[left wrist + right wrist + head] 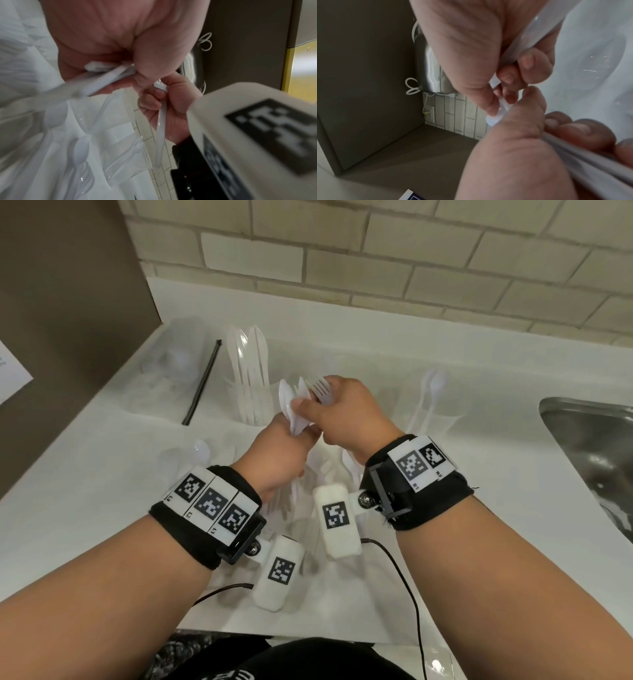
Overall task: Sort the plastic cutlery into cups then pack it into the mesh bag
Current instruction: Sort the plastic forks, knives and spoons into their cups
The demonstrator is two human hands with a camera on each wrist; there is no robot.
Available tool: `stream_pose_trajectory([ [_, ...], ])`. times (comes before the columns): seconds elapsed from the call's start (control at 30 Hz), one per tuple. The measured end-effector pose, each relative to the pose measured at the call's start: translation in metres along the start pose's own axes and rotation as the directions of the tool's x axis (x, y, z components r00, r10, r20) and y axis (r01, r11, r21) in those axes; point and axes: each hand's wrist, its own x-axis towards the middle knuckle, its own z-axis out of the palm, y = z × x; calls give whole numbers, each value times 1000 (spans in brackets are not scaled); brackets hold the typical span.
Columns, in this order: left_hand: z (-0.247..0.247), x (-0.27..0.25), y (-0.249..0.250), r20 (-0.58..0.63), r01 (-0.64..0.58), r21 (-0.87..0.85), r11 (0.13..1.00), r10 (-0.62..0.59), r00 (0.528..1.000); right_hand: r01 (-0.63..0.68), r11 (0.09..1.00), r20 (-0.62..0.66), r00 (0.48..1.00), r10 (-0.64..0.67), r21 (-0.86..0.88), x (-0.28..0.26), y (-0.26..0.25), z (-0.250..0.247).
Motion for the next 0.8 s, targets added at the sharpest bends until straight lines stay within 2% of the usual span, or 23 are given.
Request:
stream_pose_trajectory([
  [0.1,0,-1,-3,-10,27,-65,997,-28,1000,7,1000,-75,997,-7,-5,6,-1,0],
  [0.23,-2,-3,-6,-14,49,-91,995,-50,999,59,996,-273,961,-37,71,10,-8,-13],
  [0.3,-3,-4,-9,-10,46,-121,992,-47,999,107,967,-339,940,-23,233,12,-19,-30],
  [0.37,-5,-6,-7,-17,71,-145,987,-74,997,214,887,-388,921,-43,409,17,-32,-50],
  [0.4,-6,-7,-7,-16,82,-144,986,-85,996,279,856,-429,900,-75,436,20,-38,-58],
  [0.5,-8,-10,-4,-9,83,-127,988,-85,996,416,857,-527,823,-212,304,38,-39,-67],
  [0.57,-8,-11,-4,-7,88,-98,991,-89,996,439,860,-539,805,-248,259,51,-32,-63],
  [0.63,-10,-11,-4,-4,102,-84,991,-103,995,430,852,-545,810,-217,299,65,-25,-57],
  [0.8,-14,-12,-4,0,117,-50,992,-117,993,270,880,-449,890,-74,391,82,3,-39],
])
